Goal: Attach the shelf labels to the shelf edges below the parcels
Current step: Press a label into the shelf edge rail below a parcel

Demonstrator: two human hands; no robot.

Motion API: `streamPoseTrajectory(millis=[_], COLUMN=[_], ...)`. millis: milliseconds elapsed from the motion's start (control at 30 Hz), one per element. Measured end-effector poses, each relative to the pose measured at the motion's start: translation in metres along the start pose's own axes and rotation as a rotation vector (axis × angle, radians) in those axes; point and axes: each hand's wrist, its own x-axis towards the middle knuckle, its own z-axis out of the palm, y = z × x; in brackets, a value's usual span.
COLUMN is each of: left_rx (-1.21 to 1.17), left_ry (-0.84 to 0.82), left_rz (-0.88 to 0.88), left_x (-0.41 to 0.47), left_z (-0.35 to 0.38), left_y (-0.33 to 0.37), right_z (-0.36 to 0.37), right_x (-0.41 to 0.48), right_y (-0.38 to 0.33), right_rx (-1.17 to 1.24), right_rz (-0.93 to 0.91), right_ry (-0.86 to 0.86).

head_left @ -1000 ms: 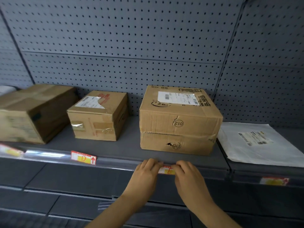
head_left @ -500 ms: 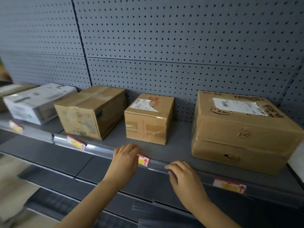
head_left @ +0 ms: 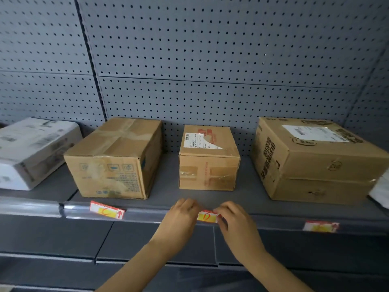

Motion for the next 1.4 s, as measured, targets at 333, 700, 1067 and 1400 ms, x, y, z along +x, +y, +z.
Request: streamPoseTrajectory(millis=[333,700,1067,1400], left_rx=[-0.120,-0.133,0.019,0.158], left_ry=[-0.018,-0.026,-0.075,-0.147], left_rz=[-0.022,-0.025,-0.015,-0.002], left_x=[-0.014,-0.021,-0.026,-0.038], left_z=[0.007,0.009,0.016,0.013], left_y=[0.001,0.001,0.007,0.010], right_z=[0.011,0.010,0.017,0.014], right_x=[0.008,0.009,-0.004,-0.012], right_y=[-0.001,0.001,-0.005,-0.007], right_rx=[-0.022,-0.187,-0.203,-0.214], right_rz=[-0.004,-0.070,-0.031,-0.060], right_ry=[-0.044,-0.174,-0.114,-0.146])
